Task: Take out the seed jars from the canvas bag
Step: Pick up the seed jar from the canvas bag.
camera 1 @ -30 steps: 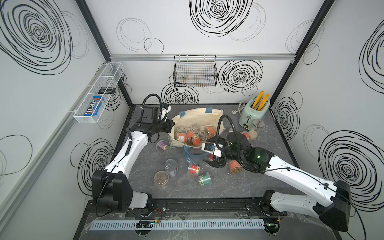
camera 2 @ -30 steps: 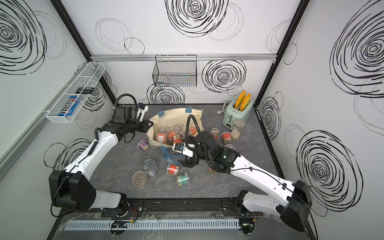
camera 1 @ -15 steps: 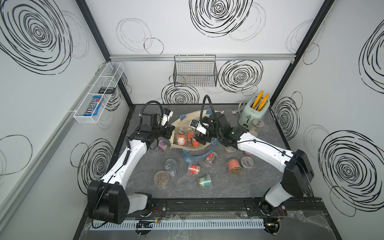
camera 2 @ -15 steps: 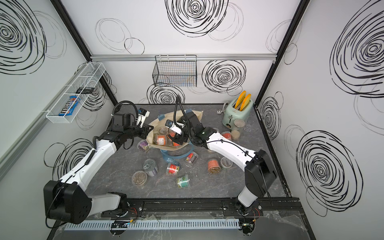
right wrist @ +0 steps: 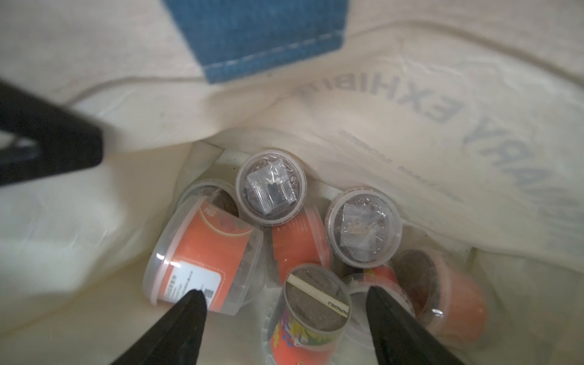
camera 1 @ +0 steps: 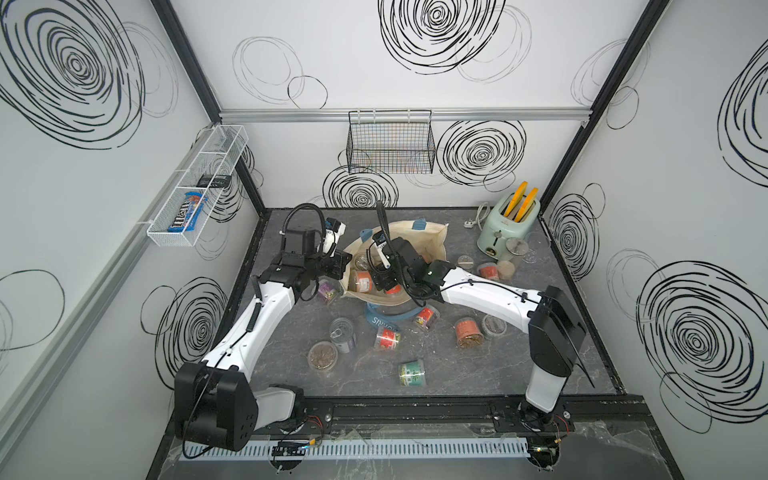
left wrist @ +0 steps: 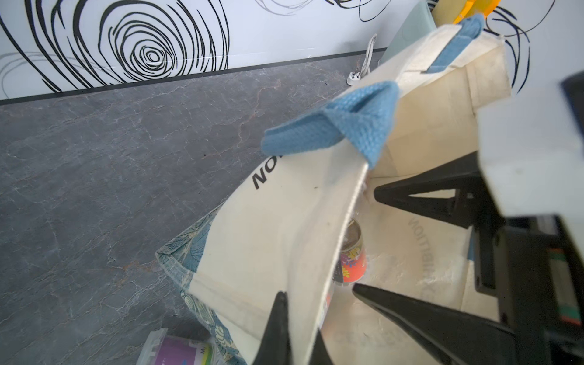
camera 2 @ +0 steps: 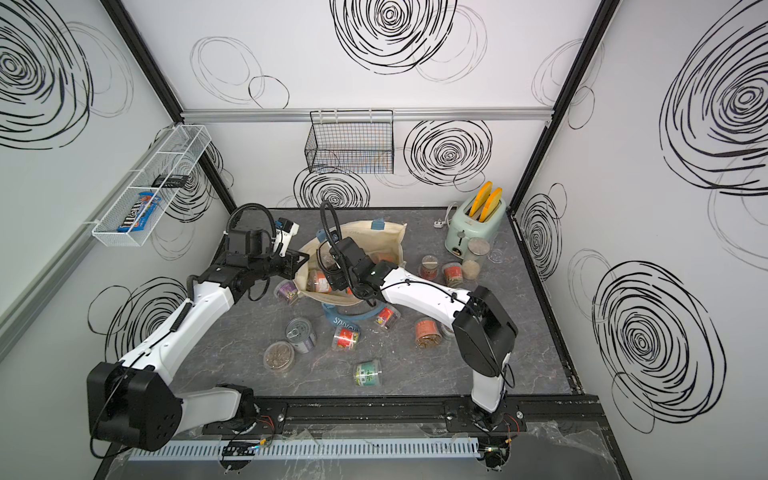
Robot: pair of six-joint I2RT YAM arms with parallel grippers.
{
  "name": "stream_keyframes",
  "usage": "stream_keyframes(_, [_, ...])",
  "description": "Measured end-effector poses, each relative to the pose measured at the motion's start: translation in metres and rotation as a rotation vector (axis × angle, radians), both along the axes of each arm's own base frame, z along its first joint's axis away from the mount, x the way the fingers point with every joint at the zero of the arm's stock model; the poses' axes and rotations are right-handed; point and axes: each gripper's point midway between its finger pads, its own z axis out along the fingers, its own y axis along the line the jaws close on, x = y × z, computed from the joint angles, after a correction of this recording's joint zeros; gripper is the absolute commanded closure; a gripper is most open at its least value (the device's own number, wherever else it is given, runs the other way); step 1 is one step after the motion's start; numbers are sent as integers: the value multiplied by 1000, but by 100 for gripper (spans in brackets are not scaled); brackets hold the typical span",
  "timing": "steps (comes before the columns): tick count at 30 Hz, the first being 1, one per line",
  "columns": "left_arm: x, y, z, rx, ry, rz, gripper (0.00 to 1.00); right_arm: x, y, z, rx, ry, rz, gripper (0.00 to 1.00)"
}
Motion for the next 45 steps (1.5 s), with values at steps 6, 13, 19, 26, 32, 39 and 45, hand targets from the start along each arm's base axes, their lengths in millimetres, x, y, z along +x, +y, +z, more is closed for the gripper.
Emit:
stream_keyframes(6, [0,0,0,-25,18,19,100,24,-19,-14,76,113,-179,19])
stream_keyframes(13, [0,0,1,-49,35,39,100,38,-23,-42,55,158,-211,19])
stream_keyframes(19, [1,0,2,-59,43,47,100,50,-16,-63,21,164,-199,14])
stream_keyframes(26, [2,-1,-1,-63,56,47,100,75,-21,-70,1,144,-209,9])
stream_keyframes(32, [2,-2,-1,-67,60,47,100,86,-20,-73,11,153,-191,8])
stream_keyframes(39, [3,-2,-1,-68,63,48,100,91,-12,-89,17,194,-168,12])
stream_keyframes(45, [3,-2,-2,-72,66,48,100,95,-7,-94,15,208,-159,14])
